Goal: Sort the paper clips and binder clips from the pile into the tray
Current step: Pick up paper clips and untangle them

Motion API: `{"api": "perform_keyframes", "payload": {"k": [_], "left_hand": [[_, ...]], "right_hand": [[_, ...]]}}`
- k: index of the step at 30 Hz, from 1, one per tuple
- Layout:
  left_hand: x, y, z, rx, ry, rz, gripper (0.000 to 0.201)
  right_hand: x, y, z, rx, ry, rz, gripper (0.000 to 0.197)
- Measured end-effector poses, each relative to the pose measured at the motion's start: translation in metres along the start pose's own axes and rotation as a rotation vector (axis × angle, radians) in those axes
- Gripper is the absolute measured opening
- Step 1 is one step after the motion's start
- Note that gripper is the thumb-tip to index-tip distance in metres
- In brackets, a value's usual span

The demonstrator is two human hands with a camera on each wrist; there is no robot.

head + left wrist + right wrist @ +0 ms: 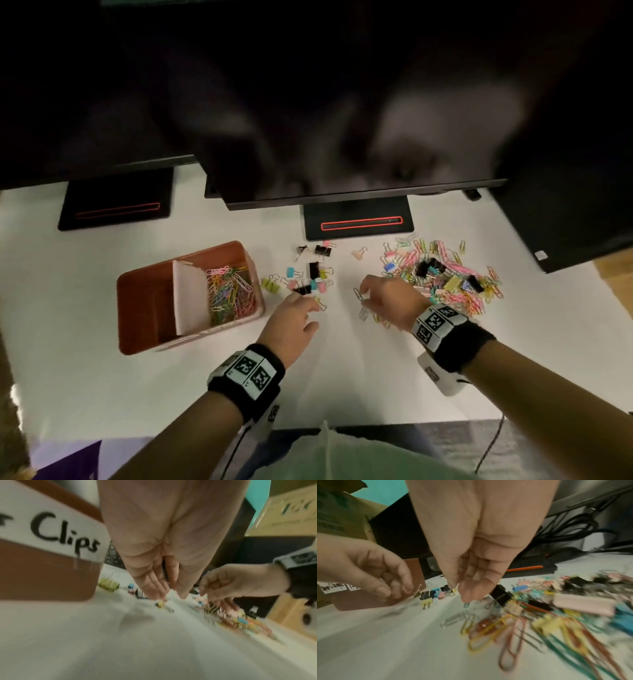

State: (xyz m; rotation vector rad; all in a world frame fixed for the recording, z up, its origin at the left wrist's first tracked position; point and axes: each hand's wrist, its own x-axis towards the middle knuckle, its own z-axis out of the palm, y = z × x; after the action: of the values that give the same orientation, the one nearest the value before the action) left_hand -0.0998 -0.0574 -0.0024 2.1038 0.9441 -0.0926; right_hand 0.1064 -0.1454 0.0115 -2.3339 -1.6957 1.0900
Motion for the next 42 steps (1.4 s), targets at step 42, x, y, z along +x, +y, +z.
{"api": "perform_keyframes", "payload": {"k": [42], "left_hand": [[0.07,0.049,0.062,0.077,0.073,-0.064,0.02]], "right_hand": [[0.024,0.059,-0.007,-0.312,-0.093,-0.237,0.016]]}}
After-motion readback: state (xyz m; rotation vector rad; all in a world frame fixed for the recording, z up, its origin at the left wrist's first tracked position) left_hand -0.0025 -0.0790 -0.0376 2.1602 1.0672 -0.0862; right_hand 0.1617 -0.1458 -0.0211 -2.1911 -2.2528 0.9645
